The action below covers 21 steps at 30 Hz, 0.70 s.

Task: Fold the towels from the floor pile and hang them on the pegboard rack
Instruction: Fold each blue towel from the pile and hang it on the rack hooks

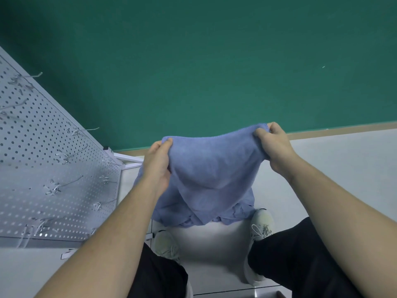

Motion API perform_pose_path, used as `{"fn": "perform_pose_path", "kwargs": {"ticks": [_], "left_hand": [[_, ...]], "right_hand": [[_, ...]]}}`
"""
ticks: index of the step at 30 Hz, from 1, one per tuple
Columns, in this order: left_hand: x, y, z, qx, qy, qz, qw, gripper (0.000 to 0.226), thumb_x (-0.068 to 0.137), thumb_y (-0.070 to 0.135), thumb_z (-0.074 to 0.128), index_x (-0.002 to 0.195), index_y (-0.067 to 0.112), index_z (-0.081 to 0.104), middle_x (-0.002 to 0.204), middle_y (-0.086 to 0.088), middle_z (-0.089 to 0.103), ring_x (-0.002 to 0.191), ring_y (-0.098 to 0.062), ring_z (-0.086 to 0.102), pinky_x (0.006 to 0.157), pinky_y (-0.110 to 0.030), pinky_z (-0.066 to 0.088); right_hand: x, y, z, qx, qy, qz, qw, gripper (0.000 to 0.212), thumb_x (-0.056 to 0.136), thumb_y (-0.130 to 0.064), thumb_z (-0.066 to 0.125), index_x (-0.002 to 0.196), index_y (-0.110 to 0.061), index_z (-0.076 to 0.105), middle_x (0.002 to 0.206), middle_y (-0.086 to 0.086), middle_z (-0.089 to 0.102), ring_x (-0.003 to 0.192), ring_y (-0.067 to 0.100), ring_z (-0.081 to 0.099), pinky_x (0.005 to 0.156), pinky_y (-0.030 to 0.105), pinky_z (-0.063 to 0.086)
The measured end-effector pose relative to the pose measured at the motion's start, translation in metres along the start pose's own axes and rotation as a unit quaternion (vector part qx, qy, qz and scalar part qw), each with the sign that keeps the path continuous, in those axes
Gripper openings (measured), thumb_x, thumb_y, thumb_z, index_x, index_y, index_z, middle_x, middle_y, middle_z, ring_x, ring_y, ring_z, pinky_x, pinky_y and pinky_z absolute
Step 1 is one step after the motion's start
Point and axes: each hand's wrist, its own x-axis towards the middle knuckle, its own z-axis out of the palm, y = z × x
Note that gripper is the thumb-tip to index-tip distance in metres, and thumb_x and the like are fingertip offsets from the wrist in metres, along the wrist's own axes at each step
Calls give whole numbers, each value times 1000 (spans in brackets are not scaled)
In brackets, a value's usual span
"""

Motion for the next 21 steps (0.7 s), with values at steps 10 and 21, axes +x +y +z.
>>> {"fn": "perform_pose_path", "kwargs": {"ticks": [10,21], "left_hand": [[-12,-14,24,-79,-86,-44,992,27,98,17,63,120,1,66,103,-9,76,93,-18,74,76,-27,60],[-13,-27,46,-39,-114,-28,992,32,100,17,58,127,-1,62,117,-15,72,106,-21,71,98,-35,55]], "right_hand": [[-18,-3,34,25,-83,-39,995,12,94,-19,70,92,-8,66,75,4,66,61,17,63,53,30,57],[-17,-3,51,-51,-65,-100,992,14,91,-12,69,83,-20,62,69,3,62,66,23,63,72,44,61]]}}
